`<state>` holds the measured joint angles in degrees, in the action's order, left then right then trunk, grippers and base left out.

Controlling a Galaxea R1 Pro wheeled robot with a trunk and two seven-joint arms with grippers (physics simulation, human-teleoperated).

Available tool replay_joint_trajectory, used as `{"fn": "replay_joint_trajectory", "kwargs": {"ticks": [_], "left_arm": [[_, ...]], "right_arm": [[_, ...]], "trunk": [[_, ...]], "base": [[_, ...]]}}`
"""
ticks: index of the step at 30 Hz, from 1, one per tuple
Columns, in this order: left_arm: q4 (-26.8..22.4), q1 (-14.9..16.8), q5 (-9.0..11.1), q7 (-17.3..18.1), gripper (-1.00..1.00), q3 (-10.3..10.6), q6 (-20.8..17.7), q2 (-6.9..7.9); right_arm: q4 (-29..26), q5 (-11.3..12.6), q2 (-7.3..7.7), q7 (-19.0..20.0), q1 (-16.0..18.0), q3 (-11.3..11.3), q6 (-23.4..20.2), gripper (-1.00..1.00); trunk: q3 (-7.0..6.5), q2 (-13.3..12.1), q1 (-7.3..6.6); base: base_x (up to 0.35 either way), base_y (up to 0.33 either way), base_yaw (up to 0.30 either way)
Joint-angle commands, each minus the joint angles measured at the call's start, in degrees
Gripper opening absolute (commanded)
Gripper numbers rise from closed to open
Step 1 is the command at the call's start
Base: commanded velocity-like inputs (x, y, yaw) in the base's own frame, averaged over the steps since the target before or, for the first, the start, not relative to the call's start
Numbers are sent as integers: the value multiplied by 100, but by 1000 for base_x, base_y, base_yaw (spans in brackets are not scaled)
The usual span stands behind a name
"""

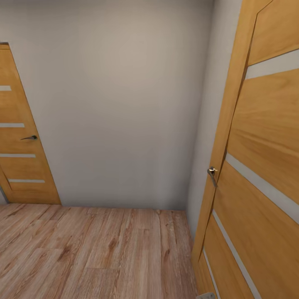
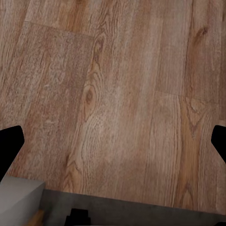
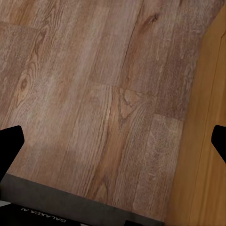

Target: Move the two storage containers from the living room to the garage. In the garage, place one container on the floor and stack the other container on top of it (either order is fine).

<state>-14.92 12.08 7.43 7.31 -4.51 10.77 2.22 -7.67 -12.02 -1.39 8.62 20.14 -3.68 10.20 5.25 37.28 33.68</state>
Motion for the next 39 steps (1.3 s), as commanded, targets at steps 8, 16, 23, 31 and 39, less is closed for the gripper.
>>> {"fn": "replay_joint_trajectory", "kwargs": {"ticks": [8, 16, 23, 31, 39], "left_arm": [[7, 5, 48, 60, 100, -41, 4, -2], [7, 5, 48, 60, 100, -41, 3, -2], [7, 5, 48, 60, 100, -41, 4, -2], [7, 5, 48, 60, 100, -41, 4, -2], [7, 5, 48, 60, 100, -41, 4, -2]], "right_arm": [[3, -46, -1, 17, 5, -43, 17, 100], [3, -43, -1, 16, 5, -45, 17, 100], [3, -40, -1, 17, 5, -45, 17, 100], [3, -46, -1, 17, 4, -38, 16, 100], [3, -39, -1, 17, 3, -43, 17, 100]], "trunk": [[10, 8, 2], [10, 8, 2], [10, 8, 2], [10, 8, 2], [10, 8, 2]], "base": [[172, 0, 0], [205, 0, 0], [14, 0, 0], [1, 0, 0], [0, 0, 0]]}}
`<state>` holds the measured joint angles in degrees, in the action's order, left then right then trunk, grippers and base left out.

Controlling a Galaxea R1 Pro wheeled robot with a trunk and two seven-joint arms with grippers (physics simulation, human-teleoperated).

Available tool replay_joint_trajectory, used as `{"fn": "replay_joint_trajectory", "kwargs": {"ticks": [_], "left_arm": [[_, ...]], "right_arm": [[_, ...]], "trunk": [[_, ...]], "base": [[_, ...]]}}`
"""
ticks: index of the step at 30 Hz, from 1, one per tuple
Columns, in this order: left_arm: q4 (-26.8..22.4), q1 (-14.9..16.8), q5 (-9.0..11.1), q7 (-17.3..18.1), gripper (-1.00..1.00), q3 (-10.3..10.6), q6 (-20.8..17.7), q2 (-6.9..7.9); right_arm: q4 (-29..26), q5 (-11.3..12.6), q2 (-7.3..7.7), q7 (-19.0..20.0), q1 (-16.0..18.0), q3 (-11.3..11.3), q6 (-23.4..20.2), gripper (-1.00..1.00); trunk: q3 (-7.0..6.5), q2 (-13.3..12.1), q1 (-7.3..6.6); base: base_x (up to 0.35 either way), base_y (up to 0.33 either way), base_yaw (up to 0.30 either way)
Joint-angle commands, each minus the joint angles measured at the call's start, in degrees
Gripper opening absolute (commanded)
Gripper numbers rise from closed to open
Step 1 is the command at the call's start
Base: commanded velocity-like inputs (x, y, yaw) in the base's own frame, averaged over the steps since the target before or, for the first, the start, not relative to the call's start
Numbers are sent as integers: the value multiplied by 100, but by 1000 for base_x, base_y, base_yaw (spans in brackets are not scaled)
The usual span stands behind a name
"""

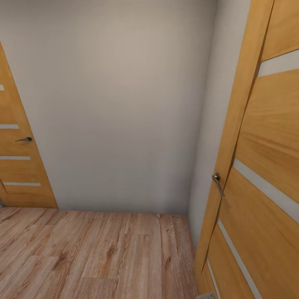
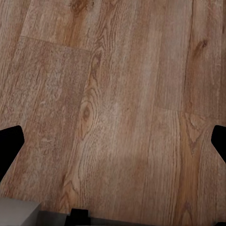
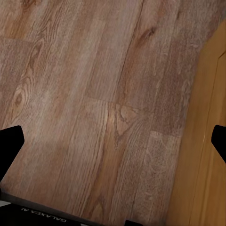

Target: Move the two storage containers from the living room to the garage. In the garage, place one container on the floor and stack the other container on top of it (either order is fine).

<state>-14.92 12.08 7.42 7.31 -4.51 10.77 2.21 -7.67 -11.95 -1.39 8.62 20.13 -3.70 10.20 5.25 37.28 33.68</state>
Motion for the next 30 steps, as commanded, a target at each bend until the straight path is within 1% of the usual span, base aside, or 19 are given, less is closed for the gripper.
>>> {"fn": "replay_joint_trajectory", "kwargs": {"ticks": [1, 30], "left_arm": [[7, 5, 49, 60, 100, -41, 4, -2], [7, 5, 49, 60, 100, -41, 4, -2]], "right_arm": [[3, -46, -1, 17, 5, -41, 17, 100], [3, -52, -1, 17, 6, -34, 13, 100]], "trunk": [[10, 8, 2], [10, 8, 2]], "base": [[0, 0, 0], [0, 10, 0]]}}
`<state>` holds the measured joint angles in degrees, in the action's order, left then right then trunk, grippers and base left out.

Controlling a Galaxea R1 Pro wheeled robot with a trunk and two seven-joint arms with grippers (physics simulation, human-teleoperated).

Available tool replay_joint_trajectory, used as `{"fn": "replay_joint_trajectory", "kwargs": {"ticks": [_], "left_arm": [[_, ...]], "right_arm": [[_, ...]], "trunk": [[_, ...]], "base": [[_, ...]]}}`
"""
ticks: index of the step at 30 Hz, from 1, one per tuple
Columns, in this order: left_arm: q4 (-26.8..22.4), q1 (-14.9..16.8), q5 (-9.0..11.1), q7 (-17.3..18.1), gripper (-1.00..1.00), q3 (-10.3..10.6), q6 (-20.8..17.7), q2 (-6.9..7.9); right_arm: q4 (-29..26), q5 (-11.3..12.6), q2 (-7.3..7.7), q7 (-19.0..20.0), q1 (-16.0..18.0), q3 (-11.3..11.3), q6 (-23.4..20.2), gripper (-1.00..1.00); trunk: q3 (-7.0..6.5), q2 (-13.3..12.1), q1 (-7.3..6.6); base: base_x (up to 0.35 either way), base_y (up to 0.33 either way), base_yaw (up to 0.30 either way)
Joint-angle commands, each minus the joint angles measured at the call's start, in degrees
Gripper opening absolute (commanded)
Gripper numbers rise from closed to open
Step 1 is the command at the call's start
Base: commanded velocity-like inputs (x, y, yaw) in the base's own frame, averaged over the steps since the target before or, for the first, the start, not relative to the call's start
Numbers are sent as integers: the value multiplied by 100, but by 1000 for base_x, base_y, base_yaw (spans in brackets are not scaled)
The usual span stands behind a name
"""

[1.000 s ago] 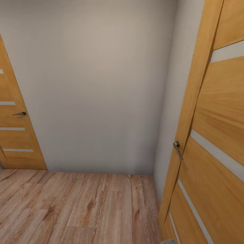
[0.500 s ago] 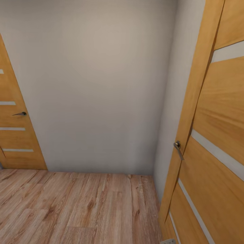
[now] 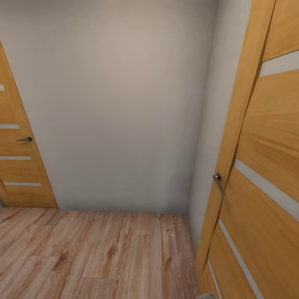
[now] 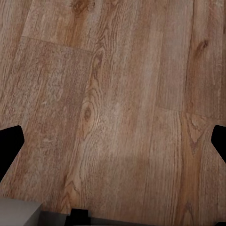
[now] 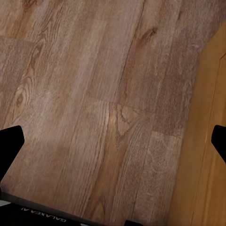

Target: Move the two storage containers from the living room to the garage. In the garage, place one container on the floor and stack the other container on top of it (either order is fine).

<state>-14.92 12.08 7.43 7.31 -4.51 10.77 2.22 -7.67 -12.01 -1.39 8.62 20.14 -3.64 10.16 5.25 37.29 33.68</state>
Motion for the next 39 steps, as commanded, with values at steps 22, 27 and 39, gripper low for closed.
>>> {"fn": "replay_joint_trajectory", "kwargs": {"ticks": [22, 27, 39], "left_arm": [[7, 5, 48, 60, 100, -41, 4, -2], [7, 5, 48, 60, 100, -41, 4, -2], [7, 5, 48, 60, 100, -41, 4, -2]], "right_arm": [[3, -46, -1, 17, 6, -41, 21, 100], [3, -47, -1, 17, 5, -41, 21, 100], [3, -47, -1, 17, 4, -41, 21, 100]], "trunk": [[10, 8, 2], [10, 8, 2], [10, 8, 2]], "base": [[16, 0, 0], [215, 0, 0], [23, 0, 0]]}}
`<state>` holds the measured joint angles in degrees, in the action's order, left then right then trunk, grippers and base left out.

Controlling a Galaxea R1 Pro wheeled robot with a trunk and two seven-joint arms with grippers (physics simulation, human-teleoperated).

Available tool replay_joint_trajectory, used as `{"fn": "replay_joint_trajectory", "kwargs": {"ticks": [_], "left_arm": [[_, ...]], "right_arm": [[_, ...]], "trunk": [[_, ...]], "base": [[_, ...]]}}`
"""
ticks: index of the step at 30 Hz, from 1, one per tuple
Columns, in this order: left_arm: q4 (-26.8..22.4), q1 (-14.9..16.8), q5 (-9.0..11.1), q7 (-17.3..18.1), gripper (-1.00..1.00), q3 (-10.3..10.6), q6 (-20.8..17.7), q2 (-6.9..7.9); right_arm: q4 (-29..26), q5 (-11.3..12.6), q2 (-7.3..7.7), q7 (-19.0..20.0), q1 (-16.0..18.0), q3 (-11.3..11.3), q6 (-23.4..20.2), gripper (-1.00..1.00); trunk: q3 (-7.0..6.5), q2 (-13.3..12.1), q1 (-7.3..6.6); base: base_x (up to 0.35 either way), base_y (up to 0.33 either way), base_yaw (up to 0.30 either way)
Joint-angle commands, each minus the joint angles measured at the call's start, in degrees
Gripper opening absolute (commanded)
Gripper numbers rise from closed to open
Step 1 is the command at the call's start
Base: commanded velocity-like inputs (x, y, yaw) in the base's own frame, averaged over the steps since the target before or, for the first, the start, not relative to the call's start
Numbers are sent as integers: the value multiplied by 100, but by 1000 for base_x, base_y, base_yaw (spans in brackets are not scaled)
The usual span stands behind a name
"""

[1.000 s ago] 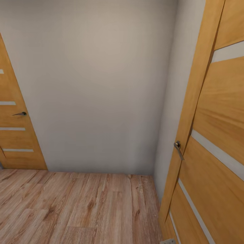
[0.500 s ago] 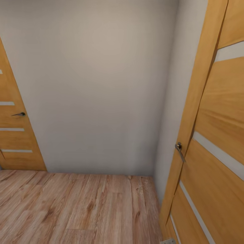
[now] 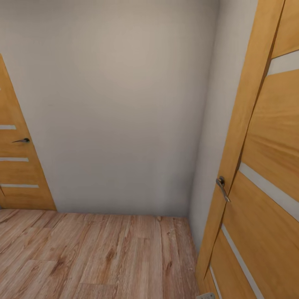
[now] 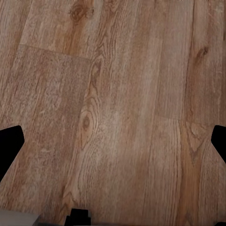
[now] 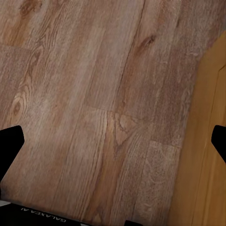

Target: Move the two storage containers from the living room to the garage. In the garage, place one container on the floor and stack the other container on top of it (either order is fine).

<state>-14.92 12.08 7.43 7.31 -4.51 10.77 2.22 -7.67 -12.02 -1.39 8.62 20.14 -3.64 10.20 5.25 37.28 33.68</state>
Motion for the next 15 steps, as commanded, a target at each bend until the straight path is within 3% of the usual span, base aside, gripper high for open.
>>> {"fn": "replay_joint_trajectory", "kwargs": {"ticks": [1, 7, 15], "left_arm": [[7, 5, 48, 60, 100, -41, 4, -2], [7, 5, 48, 60, 100, -41, 4, -2], [7, 5, 48, 60, 100, -41, 4, -2]], "right_arm": [[3, -46, -1, 17, 4, -41, 17, 100], [3, -46, -1, 17, 4, -41, 17, 100], [3, -46, -1, 17, 3, -41, 17, 100]], "trunk": [[10, 8, 2], [10, 8, 2], [10, 8, 2]], "base": [[0, 0, 0], [3, 0, 0], [133, 0, 0]]}}
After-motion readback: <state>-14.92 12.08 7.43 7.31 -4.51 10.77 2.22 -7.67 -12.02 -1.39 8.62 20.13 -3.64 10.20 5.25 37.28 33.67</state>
